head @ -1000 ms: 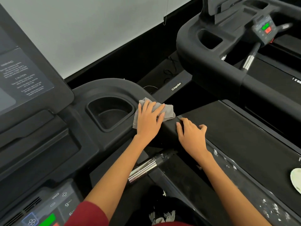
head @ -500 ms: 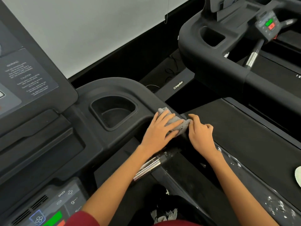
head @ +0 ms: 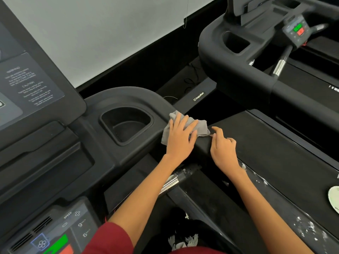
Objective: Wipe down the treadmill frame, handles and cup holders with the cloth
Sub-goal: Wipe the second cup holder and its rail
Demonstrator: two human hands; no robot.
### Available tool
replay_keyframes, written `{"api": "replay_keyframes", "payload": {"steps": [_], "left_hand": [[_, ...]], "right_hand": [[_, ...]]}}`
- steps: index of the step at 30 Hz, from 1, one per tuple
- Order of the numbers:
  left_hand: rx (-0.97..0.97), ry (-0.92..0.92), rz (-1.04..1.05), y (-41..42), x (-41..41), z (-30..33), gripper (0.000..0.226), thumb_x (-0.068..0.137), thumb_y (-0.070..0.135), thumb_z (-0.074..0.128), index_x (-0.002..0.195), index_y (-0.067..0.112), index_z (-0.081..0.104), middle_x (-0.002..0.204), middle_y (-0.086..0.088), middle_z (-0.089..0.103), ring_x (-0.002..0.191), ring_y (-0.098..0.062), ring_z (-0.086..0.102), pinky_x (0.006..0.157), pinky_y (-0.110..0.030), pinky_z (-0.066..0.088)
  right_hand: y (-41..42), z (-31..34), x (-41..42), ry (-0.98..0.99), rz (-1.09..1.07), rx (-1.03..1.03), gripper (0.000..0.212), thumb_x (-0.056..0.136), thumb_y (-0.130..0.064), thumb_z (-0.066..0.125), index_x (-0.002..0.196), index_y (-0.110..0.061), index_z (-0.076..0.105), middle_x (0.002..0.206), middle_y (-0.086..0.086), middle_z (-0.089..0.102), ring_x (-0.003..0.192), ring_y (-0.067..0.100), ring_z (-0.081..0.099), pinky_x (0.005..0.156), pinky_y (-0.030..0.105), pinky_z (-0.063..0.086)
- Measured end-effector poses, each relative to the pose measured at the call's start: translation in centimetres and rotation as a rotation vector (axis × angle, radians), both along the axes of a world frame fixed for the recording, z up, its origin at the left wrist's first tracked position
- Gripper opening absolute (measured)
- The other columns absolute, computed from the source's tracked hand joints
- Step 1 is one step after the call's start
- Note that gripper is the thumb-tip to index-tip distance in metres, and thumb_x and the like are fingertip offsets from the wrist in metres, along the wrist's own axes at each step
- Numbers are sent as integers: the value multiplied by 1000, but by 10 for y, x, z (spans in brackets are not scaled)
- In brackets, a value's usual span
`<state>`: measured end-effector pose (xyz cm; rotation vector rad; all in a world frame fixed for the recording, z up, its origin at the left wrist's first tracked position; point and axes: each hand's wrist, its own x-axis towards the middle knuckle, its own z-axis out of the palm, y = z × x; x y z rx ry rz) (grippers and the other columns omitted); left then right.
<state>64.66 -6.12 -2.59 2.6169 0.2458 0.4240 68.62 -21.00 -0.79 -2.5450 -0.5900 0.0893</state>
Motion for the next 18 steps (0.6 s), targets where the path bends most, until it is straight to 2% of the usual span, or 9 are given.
{"api": "replay_keyframes", "payload": {"steps": [2,5,7,8,9,11,13,18], "left_hand": [[-26,-16,-46,-14,-8,-1,45,96,34,34,134,19,53,143,-11,44,142,-31,20,117,-48,9],[-49,-40,-149,-33,-25,-4,43,97,32,36,136,20,49,146,-9,41,144,-27,16,119,-44,6],[-52,-54,-209,-34,-34,-7,42,98,30,39,138,23,47,147,-7,40,145,-24,16,119,-41,4],[-48,-57,-250,-29,-35,-7,42,98,31,40,139,25,45,147,-6,41,144,-24,16,119,-40,3],[-37,-50,-305,-21,-35,-7,42,98,32,41,140,26,44,147,-6,40,144,-23,16,119,-39,3],[30,-23,-431,1,-28,-6,43,99,36,41,141,29,42,148,-4,38,145,-22,15,119,-40,4],[96,-5,-483,21,-17,-3,43,98,39,40,140,30,42,148,-3,39,145,-21,16,119,-40,5],[24,2,-309,37,6,6,43,96,41,38,131,23,55,135,-3,50,136,-22,30,116,-41,13]], "right_hand": [[-1,1,1,19,6,77,36,96,3,38,131,1,44,51,-11,41,47,12,41,91,49,39],[-3,8,-2,50,-11,228,34,98,0,36,132,3,43,62,7,57,54,30,55,70,53,50],[-3,13,-4,121,-70,323,33,102,-7,32,133,-1,43,85,11,63,68,28,62,67,37,53],[-2,14,-4,153,-104,355,34,103,-10,31,133,-4,44,93,6,61,74,21,62,68,26,51],[-1,15,-5,147,-119,372,34,104,-11,31,133,-5,46,96,3,60,80,17,62,72,21,48],[1,12,-6,63,-98,370,32,103,-8,34,130,-5,50,111,7,61,105,20,58,92,29,44],[1,8,-6,6,-63,365,31,101,-4,37,126,-5,54,123,9,60,119,22,51,102,34,38],[-2,6,-4,-18,49,339,27,97,-6,48,122,-9,58,117,3,63,110,15,55,95,26,40]]}}
